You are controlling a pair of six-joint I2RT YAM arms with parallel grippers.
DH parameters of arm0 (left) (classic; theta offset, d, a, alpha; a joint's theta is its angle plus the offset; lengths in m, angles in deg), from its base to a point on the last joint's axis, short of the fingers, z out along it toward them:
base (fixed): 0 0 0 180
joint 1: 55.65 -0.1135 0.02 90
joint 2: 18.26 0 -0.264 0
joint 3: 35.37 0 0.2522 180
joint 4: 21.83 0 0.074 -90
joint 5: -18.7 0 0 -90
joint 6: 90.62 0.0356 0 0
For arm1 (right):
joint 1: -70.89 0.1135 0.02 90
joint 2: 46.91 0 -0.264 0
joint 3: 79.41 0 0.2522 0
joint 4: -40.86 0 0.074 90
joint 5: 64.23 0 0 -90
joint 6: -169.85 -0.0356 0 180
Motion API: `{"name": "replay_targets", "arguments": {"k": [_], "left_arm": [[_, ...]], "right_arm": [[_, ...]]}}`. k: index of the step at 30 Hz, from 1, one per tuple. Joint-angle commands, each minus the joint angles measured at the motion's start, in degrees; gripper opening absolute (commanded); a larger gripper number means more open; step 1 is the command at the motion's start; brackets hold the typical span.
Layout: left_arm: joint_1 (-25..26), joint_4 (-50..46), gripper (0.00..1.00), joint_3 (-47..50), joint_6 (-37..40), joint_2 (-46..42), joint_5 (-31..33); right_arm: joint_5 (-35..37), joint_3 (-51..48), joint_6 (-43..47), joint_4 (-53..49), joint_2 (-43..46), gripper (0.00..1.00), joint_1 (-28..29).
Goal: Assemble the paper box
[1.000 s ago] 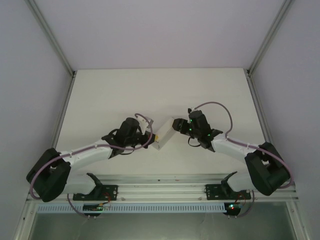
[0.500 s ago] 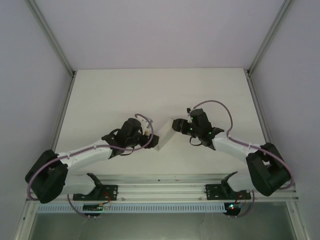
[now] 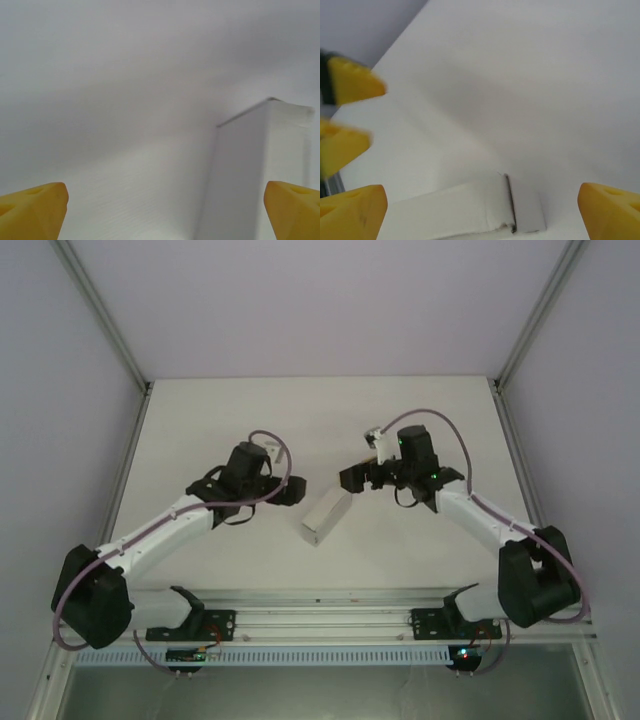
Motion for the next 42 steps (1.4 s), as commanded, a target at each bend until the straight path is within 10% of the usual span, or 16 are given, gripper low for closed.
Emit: {"name": "replay_targets", "arguments": {"k": [1,6,15,19,27,33,42], "left_arm": [[-3.21,-3.84,1.0,1.56,-0.74,-2.4,1.12],[-6.84,-5.12,1.0,4.23,-0.86,-4.81,0.85],[-9.61,-6.07,1.0,6.49,-0.06,-7.37,1.47],[-10.24,-6.34,1.0,6.35,-0.3,-7.29,2.03],[-10.51,-7.05,1.0,5.79,0.21,-9.1,2.91],[-10.55,-7.04,1.0,5.98,-0.22,-13.17,4.76],[-10.93,-6.55,1.0,6.17,-2.25,-17.01,7.17]], "right_arm": [[-9.45,8.96,44.86,-19.99,-4.91,0.99,2.87],[-7.38,30.31,80.72,-55.62,-18.26,1.0,7.16],[8.18,42.28,85.49,-64.17,-31.51,0.99,13.33],[15.74,39.15,79.87,-52.99,-32.47,0.91,15.48],[23.11,34.02,75.93,-42.5,-28.88,0.39,16.19],[28.47,29.82,68.93,-31.08,-22.28,0.35,14.56],[56.07,13.43,61.09,16.47,-27.42,0.35,15.9]]}}
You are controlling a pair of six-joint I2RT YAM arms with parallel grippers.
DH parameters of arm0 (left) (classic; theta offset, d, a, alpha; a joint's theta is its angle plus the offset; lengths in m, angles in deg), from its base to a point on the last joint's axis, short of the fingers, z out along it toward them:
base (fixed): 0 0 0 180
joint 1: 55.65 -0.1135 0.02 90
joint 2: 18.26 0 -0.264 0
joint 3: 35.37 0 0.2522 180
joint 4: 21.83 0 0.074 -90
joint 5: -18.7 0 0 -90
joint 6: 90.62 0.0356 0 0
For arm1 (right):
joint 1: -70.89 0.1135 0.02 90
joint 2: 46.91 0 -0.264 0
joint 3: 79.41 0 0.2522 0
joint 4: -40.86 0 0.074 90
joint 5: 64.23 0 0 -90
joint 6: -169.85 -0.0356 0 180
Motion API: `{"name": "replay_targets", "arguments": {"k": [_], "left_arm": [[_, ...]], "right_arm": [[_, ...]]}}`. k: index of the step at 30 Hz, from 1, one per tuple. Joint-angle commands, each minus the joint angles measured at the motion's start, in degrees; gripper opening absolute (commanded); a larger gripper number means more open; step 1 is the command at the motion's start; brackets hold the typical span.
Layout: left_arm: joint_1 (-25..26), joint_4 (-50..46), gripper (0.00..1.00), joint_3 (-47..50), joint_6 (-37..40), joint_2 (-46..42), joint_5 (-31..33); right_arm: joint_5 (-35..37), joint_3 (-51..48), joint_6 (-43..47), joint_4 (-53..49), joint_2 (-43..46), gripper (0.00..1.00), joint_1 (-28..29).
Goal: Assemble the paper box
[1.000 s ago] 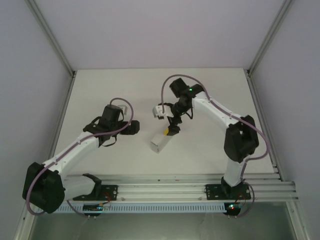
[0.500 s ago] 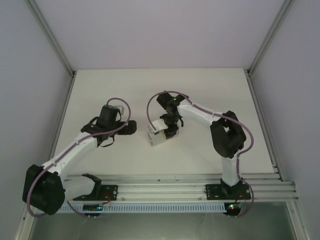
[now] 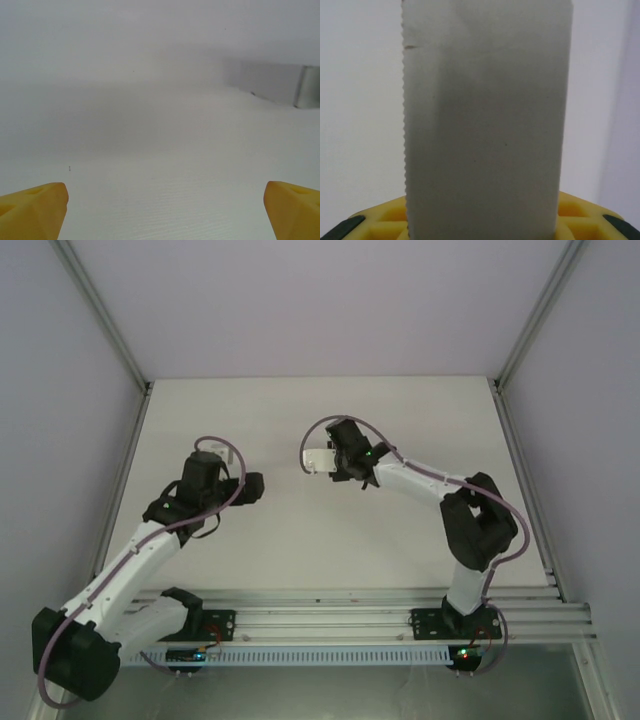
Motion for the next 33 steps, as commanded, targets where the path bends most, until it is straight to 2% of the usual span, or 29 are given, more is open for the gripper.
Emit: {"name": "replay_targets", "arguments": {"k": [1,3,8,12,15,18,20,23,24,26,27,28,30,33], "left_arm": [[-0.48,-0.84,1.0,-0.35,-0.91,-0.77,1.29],[-0.48,-0.93,1.0,-0.48,-0.64,-0.84,1.05],[-0.53,-0.44,1.0,-0.46,-0.3,-0.29,1.12],[-0.65,0.29,1.0,-0.46,0.11,0.25,0.61],[-0.81,0.81,1.0,-0.84,0.48,0.95,0.68],[-1.33,1.67,1.0,-1.1,0.53,1.7,1.13],[-2.07,3.01,1.0,-0.93,0.36,2.17,2.54],[-4.37,7.16,1.0,0.76,0.88,2.71,5.92],[-5.69,9.15,1.0,1.64,1.24,2.89,7.54],[-7.6,14.21,1.0,4.02,3.45,2.99,12.73],[-8.3,17.63,0.99,5.6,5.34,3.31,17.3],[-9.19,21.28,1.0,7.28,7.19,3.62,20.62],[-11.52,30.1,1.0,11.37,11.88,4.69,23.23],[-13.72,39.55,1.0,16.05,13.93,6.59,26.38]], "right_arm": [[12.42,-6.07,-1.11,21.73,-4.45,0.35,1.22],[11.59,-6.94,-1.64,20.05,-4.84,0.4,1.66],[1.24,-8.29,-7.95,5.69,0.21,0.64,2.4],[-7.72,-9.16,-9.41,-4.01,6.93,0.99,3.17],[-15.12,-8.19,-13.8,-12.65,13.14,0.99,3.05],[-21.8,-6.32,-22.24,-18.34,19.37,0.99,-0.32],[-23.54,-6.78,-32.67,-16.33,23.0,0.99,-4.25],[-23.98,-9.33,-55.55,-10.59,26.99,0.99,-14.28],[-22.45,-11.14,-63.59,-8.88,27.98,0.99,-18.84],[-17.91,-15.03,-68.99,-6.74,29.3,0.99,-24.16],[-13.2,-18.0,-70.85,-4.91,30.01,1.0,-26.45],[-8.95,-20.48,-72.1,-2.73,30.41,0.99,-28.02],[-2.4,-25.66,-72.35,0.61,31.24,0.99,-30.82],[0.9,-33.06,-70.79,8.82,32.31,0.99,-33.7]]}}
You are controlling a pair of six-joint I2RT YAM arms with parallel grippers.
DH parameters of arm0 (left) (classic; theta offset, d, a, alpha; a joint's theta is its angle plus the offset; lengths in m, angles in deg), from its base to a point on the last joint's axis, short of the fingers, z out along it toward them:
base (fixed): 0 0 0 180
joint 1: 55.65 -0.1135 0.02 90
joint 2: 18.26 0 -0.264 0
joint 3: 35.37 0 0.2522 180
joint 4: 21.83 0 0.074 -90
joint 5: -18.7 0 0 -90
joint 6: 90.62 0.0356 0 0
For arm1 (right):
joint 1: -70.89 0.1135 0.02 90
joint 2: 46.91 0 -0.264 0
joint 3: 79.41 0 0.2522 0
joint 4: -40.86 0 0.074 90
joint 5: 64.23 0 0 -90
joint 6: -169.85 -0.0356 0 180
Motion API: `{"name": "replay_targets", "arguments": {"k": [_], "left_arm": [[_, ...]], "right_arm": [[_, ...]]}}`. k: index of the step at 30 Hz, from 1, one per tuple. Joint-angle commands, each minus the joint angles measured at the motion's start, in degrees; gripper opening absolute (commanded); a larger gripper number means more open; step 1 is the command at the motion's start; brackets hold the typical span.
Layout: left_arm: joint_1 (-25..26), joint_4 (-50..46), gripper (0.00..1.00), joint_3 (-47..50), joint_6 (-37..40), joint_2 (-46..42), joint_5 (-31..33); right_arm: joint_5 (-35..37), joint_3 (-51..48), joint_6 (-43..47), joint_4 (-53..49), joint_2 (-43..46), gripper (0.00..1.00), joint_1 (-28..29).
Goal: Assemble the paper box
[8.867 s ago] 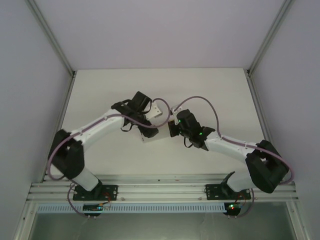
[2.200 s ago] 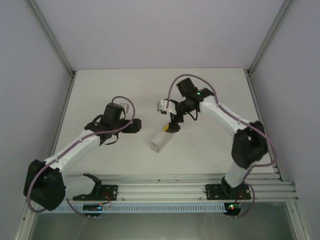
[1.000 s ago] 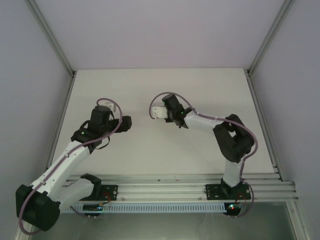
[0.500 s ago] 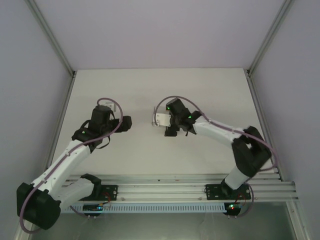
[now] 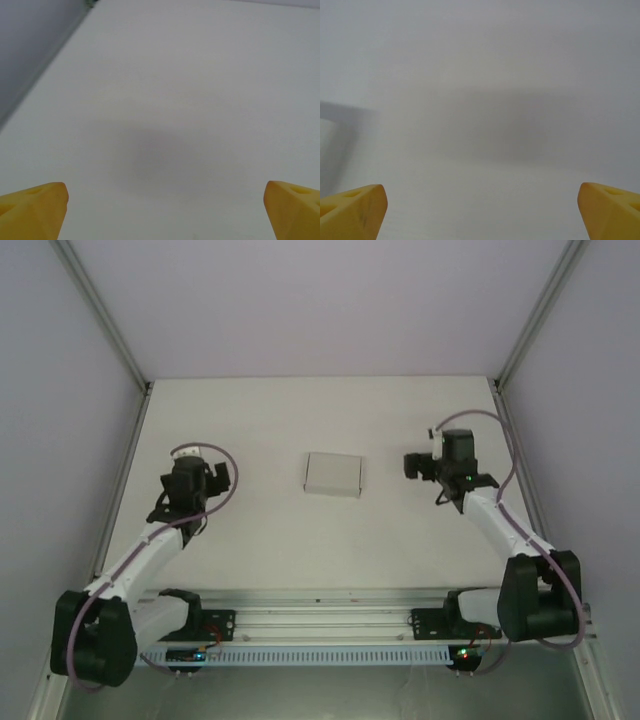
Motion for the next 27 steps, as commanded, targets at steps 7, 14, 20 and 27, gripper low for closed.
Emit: {"name": "replay_targets", "arguments": {"k": [7,14,20,27], "left_arm": [[-5.71,38.51,1.0,13.72,7.87,11.0,1.7],[-11.61,44.51,1.0,11.3,9.36,17.67,-8.63],[-14.65,55.85,1.0,13.26,9.18,26.12,-17.54],[-13.61,52.32,1.0,11.15,9.94,26.47,-16.46]], "right_arm": [[6.36,-26.41,0.11,53.15,-1.65,0.99,-3.43],[3.16,-21.07,1.85,57.71,-16.29,0.99,-4.59],[3.09,-21.91,-0.88,58.42,-16.27,1.0,-5.72],[0.81,-21.16,1.29,56.64,-16.31,0.99,-4.97]]}}
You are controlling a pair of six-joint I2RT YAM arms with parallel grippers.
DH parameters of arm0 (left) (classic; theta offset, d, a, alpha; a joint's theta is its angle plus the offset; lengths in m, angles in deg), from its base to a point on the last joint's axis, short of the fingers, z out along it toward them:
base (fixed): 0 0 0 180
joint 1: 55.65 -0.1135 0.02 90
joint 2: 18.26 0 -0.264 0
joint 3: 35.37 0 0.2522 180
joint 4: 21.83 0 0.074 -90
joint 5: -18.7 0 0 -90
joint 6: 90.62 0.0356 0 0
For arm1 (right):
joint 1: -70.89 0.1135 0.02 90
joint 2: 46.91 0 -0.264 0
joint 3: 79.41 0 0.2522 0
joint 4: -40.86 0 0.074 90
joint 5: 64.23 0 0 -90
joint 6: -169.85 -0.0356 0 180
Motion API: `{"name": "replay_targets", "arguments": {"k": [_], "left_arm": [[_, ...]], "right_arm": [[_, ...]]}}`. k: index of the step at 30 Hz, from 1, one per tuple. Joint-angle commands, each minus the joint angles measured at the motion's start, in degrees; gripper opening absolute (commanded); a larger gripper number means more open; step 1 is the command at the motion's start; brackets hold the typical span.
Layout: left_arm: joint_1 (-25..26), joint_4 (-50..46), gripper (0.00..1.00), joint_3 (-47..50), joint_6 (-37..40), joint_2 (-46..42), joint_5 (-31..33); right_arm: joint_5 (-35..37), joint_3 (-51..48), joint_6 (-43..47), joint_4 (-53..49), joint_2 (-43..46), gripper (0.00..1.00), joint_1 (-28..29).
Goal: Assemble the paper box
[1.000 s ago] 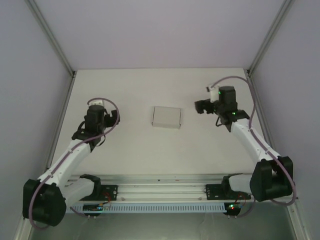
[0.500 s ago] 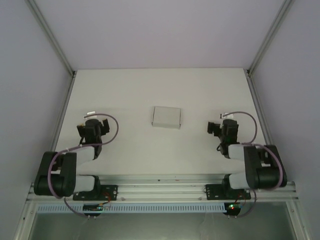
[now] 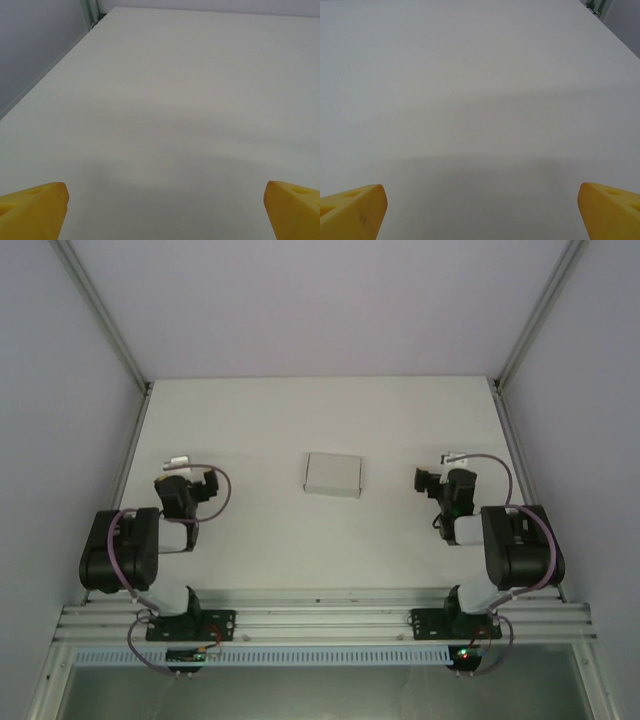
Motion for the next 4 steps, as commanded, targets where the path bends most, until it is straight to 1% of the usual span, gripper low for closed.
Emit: {"name": "replay_targets", "arguments": {"k": [1,4], "left_arm": [[0.54,1.66,1.0,-1.34,0.98,-0.09,-0.9],[0.93,0.11,1.0,-1.9,1.39,-0.36,-0.56]], "right_arm": [[-1.62,1.15,0.91,0.53,-0.19,0.99,0.15],[-1.65,1.07,0.88,0.52,-0.22,1.0,0.14]]}}
